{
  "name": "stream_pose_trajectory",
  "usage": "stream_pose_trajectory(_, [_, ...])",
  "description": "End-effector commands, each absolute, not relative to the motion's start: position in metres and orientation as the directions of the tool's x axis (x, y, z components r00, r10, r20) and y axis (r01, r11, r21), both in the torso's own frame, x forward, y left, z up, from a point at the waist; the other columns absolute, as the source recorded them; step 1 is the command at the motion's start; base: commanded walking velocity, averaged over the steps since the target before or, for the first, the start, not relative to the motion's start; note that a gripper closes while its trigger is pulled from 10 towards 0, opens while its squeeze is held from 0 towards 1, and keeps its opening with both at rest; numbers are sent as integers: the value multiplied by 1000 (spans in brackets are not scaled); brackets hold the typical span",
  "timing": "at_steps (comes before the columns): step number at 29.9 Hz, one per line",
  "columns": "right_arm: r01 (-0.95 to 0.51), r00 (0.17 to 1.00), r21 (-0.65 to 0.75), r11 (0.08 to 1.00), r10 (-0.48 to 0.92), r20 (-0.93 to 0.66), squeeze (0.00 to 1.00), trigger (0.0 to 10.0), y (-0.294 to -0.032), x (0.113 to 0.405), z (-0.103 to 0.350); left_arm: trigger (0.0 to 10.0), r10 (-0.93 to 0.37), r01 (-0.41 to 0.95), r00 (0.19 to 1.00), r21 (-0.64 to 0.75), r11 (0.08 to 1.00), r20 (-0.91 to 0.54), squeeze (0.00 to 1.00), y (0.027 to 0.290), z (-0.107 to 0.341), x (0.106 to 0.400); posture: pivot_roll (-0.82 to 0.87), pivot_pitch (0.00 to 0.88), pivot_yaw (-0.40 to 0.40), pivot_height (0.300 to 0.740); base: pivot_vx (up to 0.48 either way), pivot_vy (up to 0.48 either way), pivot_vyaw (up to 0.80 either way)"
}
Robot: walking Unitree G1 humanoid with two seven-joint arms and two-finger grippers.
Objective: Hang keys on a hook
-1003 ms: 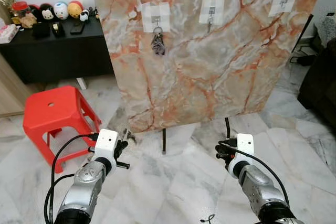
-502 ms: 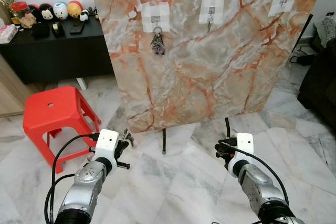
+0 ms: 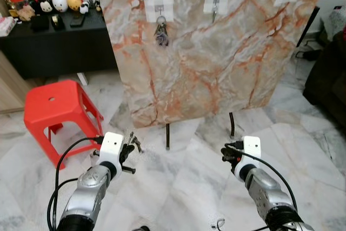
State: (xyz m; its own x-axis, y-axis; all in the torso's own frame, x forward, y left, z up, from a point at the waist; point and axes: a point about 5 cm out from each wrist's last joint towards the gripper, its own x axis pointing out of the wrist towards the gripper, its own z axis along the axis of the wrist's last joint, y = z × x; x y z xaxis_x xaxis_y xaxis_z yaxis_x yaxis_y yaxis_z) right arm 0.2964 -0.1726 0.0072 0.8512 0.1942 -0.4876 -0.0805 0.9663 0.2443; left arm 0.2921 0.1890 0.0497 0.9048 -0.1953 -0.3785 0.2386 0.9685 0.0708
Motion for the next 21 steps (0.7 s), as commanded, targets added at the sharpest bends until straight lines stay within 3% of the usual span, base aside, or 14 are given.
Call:
stream_pose_trajectory(1, [-63,854,252,966,183,-488,0,10000,-173,297,7,10000,-209,246,912,63,967,-352,0,187,55,293,-42,57,-5,740,-274,0,0])
stream_pose_trajectory(21, [-71,859,247,966,185,-477,0,10000,-172,300,11,10000,-258,297,902,64,953,-346,0,179,58,294,-43,52,-5,740,-268,0,0])
